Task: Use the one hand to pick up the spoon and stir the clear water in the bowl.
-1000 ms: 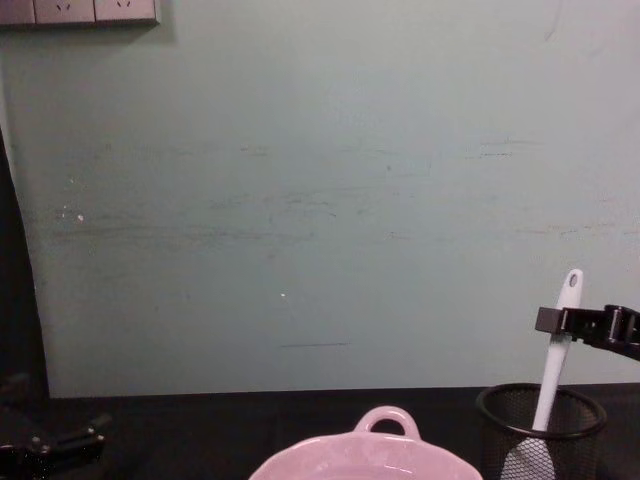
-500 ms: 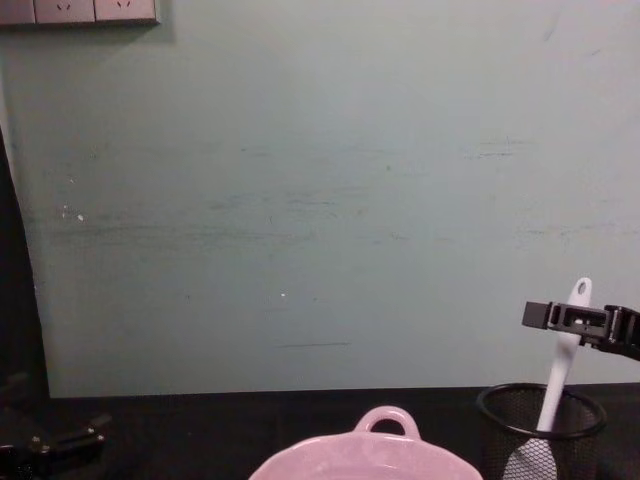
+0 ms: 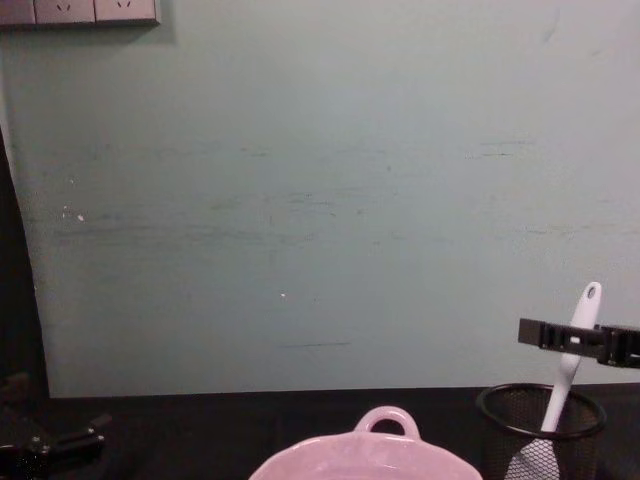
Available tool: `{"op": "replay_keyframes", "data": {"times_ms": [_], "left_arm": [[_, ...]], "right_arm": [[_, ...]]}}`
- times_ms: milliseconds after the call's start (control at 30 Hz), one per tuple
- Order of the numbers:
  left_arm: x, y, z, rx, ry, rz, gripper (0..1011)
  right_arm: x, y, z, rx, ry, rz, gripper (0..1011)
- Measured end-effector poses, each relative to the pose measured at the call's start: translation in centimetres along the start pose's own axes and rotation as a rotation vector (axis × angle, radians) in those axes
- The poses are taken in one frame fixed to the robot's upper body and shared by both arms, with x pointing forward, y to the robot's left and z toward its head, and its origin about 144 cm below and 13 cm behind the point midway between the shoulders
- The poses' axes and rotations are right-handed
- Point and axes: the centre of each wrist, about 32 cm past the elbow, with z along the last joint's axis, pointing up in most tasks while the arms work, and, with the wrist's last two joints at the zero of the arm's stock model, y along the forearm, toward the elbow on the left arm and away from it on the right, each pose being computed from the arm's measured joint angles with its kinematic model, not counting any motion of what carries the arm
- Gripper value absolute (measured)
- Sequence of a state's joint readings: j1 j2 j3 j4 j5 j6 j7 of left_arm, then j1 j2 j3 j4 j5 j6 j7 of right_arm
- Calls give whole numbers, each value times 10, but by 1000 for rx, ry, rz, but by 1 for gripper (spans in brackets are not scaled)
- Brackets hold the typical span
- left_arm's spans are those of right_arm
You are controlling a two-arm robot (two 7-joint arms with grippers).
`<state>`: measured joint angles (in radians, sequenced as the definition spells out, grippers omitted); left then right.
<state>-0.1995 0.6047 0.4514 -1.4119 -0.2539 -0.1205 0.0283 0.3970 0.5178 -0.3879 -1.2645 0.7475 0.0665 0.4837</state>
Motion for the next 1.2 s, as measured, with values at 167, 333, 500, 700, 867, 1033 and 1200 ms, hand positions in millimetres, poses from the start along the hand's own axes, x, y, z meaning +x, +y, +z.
{"op": "replay_keyframes", "data": {"times_ms": [167, 333, 500, 700, 867, 1033, 1200], "left_arm": [[0, 0, 0, 0, 0, 0, 1011], [0, 0, 0, 0, 0, 0, 1011], [0, 0, 0, 0, 0, 0, 1011], [0, 0, 0, 0, 0, 0, 1011], [0, 0, 0, 0, 0, 0, 1011], [0, 0, 0, 0, 0, 0, 1011], [0, 0, 0, 0, 0, 0, 1011]], "right_arm": [[-6, -2, -4, 8, -166, -43, 1002], [-9, -5, -9, 22, -292, -89, 1002], [-8, -8, -14, 29, -379, -130, 1002], [-7, -8, -19, 35, -476, -162, 1002], [-8, -12, -20, 48, -517, -177, 1002], [-13, -28, -17, 78, -501, -186, 1002], [-18, -51, -16, 104, -449, -203, 1002]]}}
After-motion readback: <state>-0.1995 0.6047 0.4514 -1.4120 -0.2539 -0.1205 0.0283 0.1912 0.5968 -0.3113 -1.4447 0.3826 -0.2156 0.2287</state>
